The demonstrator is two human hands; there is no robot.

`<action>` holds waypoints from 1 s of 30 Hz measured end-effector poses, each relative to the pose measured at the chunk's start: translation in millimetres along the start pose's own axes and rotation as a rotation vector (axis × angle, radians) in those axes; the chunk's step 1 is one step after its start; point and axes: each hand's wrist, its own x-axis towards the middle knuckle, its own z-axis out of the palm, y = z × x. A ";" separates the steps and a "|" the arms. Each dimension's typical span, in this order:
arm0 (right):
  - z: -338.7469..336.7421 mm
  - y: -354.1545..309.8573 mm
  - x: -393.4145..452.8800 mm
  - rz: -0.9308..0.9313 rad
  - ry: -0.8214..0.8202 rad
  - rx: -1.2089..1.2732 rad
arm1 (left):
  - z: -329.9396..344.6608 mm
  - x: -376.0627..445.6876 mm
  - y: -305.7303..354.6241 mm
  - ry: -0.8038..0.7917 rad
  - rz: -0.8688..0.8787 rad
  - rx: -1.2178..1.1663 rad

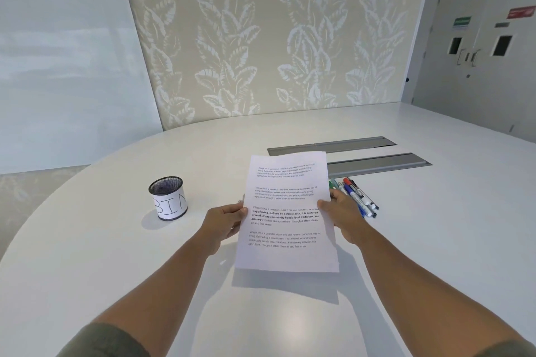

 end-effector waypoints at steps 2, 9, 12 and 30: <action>-4.1 3.1 0.6 -0.012 0.057 -0.048 | 4.9 5.9 -5.9 0.009 -0.014 0.014; -18.2 16.3 12.1 0.031 0.151 -0.101 | 15.0 34.9 -25.5 0.203 0.028 0.205; -22.3 24.2 18.8 0.057 0.190 -0.119 | 17.5 45.4 -25.4 0.338 0.139 0.414; -22.6 50.9 43.3 0.112 0.258 -0.164 | 19.9 120.4 -5.2 0.132 0.219 1.286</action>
